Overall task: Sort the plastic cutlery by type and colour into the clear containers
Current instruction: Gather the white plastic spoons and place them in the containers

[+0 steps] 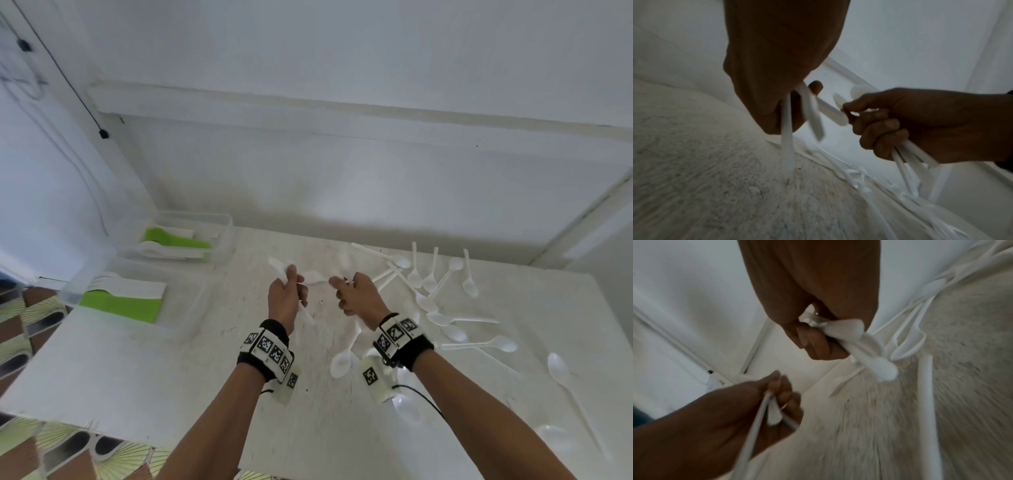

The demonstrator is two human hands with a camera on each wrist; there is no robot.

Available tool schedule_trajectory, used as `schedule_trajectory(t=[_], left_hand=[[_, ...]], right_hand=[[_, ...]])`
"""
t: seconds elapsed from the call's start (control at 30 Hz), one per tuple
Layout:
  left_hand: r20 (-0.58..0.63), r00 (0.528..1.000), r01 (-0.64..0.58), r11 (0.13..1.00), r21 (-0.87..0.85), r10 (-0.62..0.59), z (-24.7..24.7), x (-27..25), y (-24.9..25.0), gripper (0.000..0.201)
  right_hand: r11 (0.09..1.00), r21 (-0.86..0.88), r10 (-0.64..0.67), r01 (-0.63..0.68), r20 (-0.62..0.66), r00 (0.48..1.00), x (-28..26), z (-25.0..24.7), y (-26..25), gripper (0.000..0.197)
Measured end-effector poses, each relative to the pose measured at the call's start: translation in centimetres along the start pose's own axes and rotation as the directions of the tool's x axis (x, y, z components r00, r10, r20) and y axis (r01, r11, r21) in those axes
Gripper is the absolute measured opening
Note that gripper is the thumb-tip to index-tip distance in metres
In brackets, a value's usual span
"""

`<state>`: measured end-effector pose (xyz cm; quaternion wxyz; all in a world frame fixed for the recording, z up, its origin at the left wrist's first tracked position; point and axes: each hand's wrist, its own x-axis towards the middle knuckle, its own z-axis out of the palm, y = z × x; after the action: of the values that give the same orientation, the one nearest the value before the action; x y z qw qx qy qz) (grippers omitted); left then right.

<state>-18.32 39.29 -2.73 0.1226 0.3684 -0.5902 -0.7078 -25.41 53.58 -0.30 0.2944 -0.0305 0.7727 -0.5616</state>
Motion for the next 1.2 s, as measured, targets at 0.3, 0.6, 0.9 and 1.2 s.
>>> schedule_trajectory(t=[0.3,0.6,0.9,1.2], left_hand=[[0.028,0.999,-0.025,0.913,0.407,0.015,-0.1,3.0,0.5,0.030],[-0.061,0.986,0.146,0.643,0.751,-0.153,3.0,5.4,0.7,0.070],[-0.160,0.980,0.198,0.658,0.727,-0.118,6.9,3.3,0.1,0.064],[-0.196,0.967,0.253,0.722,0.645,-0.164,5.5,4.3,0.6,0.039]], right_hand=[[0.754,-0.655,-0.110,-0.052,-0.204,0.973,8.1,-1.4,-1.6,0.074],[0.760,-0.648,-0.063,-0.056,-0.158,0.985,9.4,-0.4,-0.5,0.041],[0.999,-0.036,-0.011,0.004,-0.200,0.980,6.4,-5.2,-2.5,0.051],[0.236,-0.909,-0.116,0.342,0.323,0.939,6.7,-8.6,0.0,0.039]])
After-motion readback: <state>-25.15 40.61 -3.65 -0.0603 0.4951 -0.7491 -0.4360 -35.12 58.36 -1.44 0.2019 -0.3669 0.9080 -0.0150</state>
